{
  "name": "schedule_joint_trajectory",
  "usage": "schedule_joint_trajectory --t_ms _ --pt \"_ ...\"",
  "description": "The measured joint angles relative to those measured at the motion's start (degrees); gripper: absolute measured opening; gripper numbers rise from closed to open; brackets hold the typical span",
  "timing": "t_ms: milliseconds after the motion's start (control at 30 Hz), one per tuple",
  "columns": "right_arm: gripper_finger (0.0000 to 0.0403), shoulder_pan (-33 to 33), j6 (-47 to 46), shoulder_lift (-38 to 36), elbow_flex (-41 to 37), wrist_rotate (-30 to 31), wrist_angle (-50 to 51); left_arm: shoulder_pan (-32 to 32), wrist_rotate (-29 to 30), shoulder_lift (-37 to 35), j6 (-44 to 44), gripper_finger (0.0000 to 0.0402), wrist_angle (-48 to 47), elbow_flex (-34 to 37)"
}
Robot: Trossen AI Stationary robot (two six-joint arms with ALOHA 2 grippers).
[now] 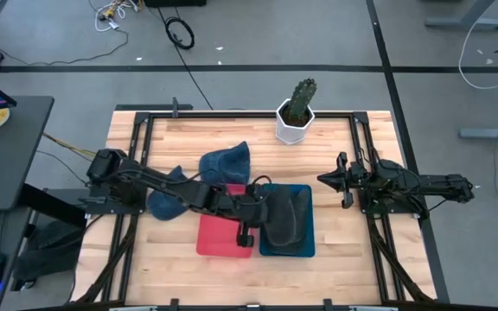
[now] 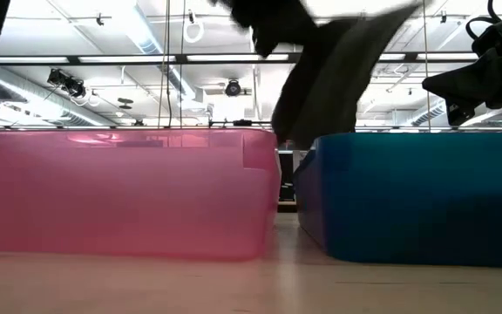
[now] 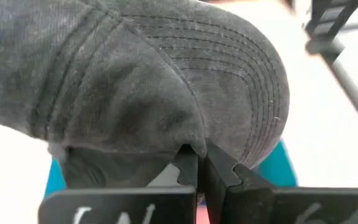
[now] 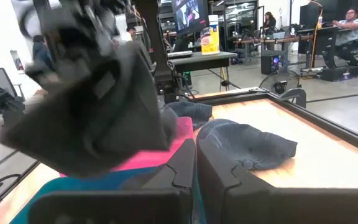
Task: Pick & Place hat
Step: Put the black cap in the blue bin
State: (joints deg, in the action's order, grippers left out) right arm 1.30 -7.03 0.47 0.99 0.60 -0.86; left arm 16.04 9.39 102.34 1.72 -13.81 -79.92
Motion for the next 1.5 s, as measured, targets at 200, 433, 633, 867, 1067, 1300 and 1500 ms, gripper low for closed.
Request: schedule_joint_trajectory --t_ms 200,433,633,867,1067,1300,1500 --pt "0.0021 0.0 0.0 0.0 0.0 0.02 0.03 1.42 0.0 -0.23 0.42 0.0004 0.05 -3.04" --pt "0.0021 0.0 0.0 0.0 0.0 0.0 0.03 1.13 -0.61 3.65 0.22 0.0004 2.73 -3.17" --pt "0.0021 0.0 0.0 0.0 0.0 0.02 0.04 -0.16 -3.68 7.36 -0.79 0.0004 4.68 -4.31" --pt "0.0021 0.0 0.0 0.0 0.0 0.0 0.05 -0.48 -3.04 7.61 -0.25 0.0011 4.43 -4.43" --pt "0.0021 0.0 0.0 0.0 0.0 0.0 0.06 -0.49 -3.02 7.61 0.85 0.0007 -0.48 -4.5" --pt "0.0021 0.0 0.0 0.0 0.0 0.0 0.06 -0.57 -2.99 7.5 1.94 0.002 -3.4 -4.5" --pt "0.0021 0.0 0.0 0.0 0.0 0.0 0.06 -1.76 -2.99 7.48 2.17 0.004 -2.87 -4.5"
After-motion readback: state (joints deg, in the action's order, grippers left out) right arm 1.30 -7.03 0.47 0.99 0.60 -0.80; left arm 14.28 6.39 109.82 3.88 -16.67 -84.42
